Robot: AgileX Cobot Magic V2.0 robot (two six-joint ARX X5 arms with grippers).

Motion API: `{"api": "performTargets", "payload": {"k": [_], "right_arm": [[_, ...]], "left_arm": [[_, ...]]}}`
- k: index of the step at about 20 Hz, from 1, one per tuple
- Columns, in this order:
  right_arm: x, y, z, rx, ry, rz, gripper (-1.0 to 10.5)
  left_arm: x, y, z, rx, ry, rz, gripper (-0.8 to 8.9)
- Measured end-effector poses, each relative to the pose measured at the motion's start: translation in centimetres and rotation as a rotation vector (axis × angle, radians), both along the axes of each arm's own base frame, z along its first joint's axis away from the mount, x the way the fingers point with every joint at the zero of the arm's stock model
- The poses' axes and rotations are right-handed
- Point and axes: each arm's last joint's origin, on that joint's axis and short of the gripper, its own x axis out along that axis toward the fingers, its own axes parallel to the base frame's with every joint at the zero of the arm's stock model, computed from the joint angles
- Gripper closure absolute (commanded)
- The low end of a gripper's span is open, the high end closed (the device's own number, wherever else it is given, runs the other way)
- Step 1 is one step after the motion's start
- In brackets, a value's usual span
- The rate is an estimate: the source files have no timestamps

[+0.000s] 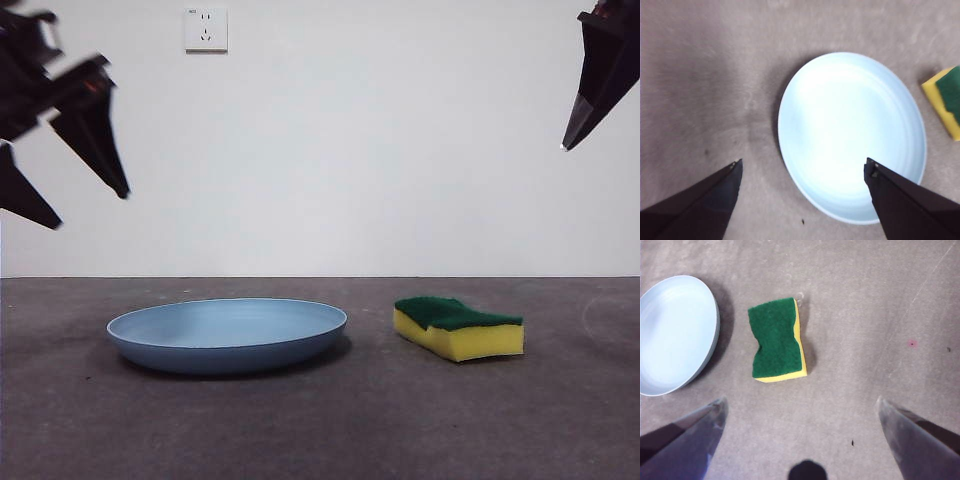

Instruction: Pick up the plate,pick up the cloth,clean the plate with the cloth

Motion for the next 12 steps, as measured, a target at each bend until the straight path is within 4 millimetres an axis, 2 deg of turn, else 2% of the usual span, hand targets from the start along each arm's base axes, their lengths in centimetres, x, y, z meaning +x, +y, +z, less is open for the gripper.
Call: {"api": "performTargets", "payload": {"k": [5, 12], "right_arm": [[-0.1, 0.0, 0.0, 0.000, 0.009, 0.000, 4.4], [-0.1, 0.0, -0.1, -0.001, 0.017, 0.000, 4.4]], "left_arm": [[4.1, -1.8, -2.0, 0.032, 0.099, -0.051, 4.07], [5.7, -3.3, -6.6, 0.113, 0.210, -0.063, 4.07]]}}
